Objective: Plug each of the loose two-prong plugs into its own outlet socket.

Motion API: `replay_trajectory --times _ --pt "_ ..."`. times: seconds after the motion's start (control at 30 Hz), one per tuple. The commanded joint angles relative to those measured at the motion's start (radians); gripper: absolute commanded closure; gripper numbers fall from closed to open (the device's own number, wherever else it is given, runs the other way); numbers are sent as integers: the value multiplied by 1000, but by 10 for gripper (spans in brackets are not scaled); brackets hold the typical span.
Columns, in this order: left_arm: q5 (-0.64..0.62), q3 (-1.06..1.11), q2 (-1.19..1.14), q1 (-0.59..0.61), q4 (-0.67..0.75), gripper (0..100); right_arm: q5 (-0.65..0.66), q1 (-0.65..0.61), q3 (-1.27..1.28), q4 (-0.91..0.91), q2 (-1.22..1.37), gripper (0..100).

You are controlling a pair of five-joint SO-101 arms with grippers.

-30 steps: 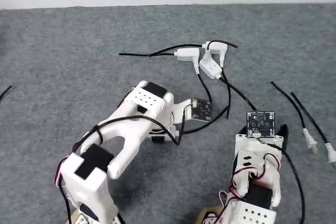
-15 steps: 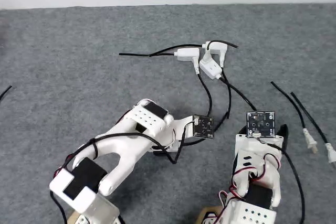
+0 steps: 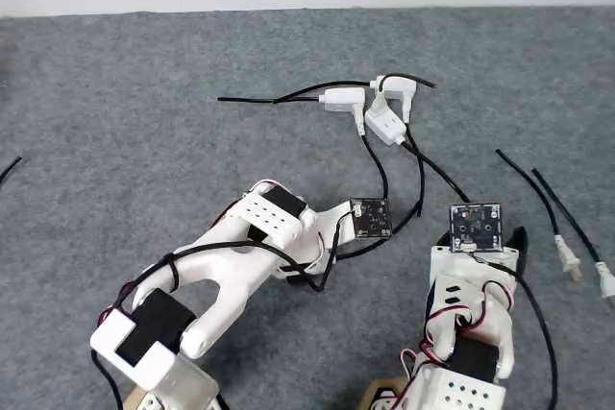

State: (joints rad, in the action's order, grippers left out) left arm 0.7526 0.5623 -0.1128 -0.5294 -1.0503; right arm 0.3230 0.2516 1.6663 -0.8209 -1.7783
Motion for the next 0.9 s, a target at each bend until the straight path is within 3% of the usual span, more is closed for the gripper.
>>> replay_trajectory --times 0.0,0.2,0.47,0.63,0.87 --pt "-17 -35 49 0 23 717 14 -31 17 -7 -21 707" --pt "-14 -82 51 17 -23 718 14 -31 17 -7 -21 707" --pt "-5 -340 126 -25 -348 749 9 -30 17 -5 -21 707" --pt "-173 -430 253 -26 -416 749 11 -30 17 -5 -21 707" --pt "-523 -461 476 132 -520 750 17 -30 15 -8 -25 707"
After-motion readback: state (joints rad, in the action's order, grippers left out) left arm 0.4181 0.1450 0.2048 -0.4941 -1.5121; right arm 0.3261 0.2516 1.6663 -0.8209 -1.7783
